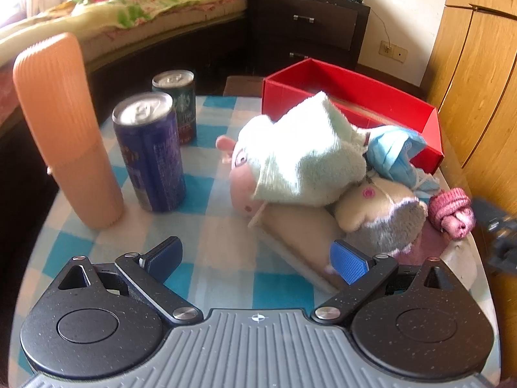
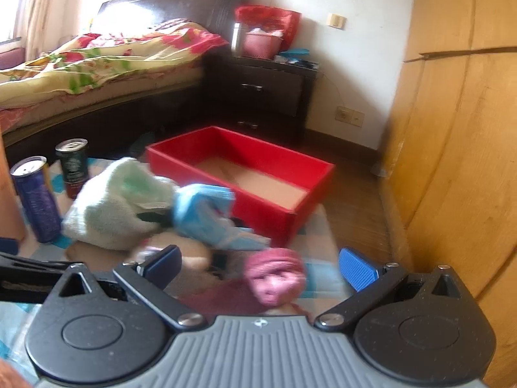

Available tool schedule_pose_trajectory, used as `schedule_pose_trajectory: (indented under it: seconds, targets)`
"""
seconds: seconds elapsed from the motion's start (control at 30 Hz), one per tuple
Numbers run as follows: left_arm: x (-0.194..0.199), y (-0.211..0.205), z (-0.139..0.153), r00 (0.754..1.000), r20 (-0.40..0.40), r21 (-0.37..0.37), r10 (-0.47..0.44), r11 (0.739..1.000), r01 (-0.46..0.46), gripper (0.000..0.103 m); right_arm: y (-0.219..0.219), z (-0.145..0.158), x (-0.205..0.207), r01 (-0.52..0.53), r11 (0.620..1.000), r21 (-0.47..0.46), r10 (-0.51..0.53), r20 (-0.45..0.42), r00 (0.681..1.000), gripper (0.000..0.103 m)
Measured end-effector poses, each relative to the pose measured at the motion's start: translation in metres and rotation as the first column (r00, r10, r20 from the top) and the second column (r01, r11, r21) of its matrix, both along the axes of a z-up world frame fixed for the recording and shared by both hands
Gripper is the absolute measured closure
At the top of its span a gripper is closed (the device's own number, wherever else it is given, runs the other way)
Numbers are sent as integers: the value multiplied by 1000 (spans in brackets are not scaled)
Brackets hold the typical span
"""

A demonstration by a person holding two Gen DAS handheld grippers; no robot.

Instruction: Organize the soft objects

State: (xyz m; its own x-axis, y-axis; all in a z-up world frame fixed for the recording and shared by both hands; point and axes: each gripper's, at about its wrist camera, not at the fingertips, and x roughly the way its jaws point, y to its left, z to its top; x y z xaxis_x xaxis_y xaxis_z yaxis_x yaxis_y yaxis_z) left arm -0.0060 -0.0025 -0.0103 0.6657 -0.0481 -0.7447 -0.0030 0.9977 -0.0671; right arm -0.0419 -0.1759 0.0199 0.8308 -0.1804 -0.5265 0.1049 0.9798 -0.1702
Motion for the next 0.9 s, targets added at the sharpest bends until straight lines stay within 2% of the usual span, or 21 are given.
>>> schedule_pose_trajectory:
  seconds: [0.07, 0.17, 0.27, 0.37, 0.43, 0.5, 0.6, 0.67, 0.73, 0.8, 0.83, 0.9]
  targets:
    - [-5, 1, -4, 1000, -2, -7, 1, 1000, -1, 8, -22, -1, -3, 54, 998, -12, -54, -13, 998, 18]
    - [-13, 1, -14, 1000, -25, -29, 15, 999, -15, 7, -50, -4, -6, 117, 993, 29, -115, -59, 992, 18]
    - [-16, 1, -20, 999, -48, -70, -12, 997, 9, 6, -54, -16, -9, 104, 994, 45, -98, -110, 989, 18]
    - [-23, -4, -21, 999, -25, -29, -42, 999, 41, 6, -42, -29, -5, 61, 998, 22, -57, -160, 985, 18]
    - [-27, -9, -18, 997, 13, 11, -80, 997, 80, 6, -40, -34, 0, 53, 995, 80, -37, -196, 980, 18]
    - [-27, -7, -14, 995, 37, 12, -88, 996, 87, 6, -37, -39, 7, 68, 989, 135, -34, -242, 970, 18]
    - [-20, -4, -12, 995, 26, -14, -95, 995, 96, 6, -37, -46, 12, 104, 959, 265, -23, -292, 956, 18]
    - [-19, -7, -12, 994, 31, 17, -103, 995, 102, 5, -35, -49, 23, 145, 943, 299, -48, -309, 950, 19]
    - [-15, -14, -12, 992, -12, 52, -129, 990, 129, 5, -33, -52, 31, 161, 939, 304, -60, -315, 947, 19]
    - [-11, -17, -16, 986, -59, 64, -159, 985, 162, 6, -32, -59, 39, 182, 930, 319, -61, -354, 933, 24]
    - [-12, -15, -17, 986, -46, 64, -162, 984, 165, 6, -32, -63, 40, 185, 919, 349, -42, -377, 925, 34]
    - [-14, -11, -16, 987, -30, 46, -157, 986, 158, 9, -34, -67, 37, 185, 906, 381, -22, -395, 919, 37]
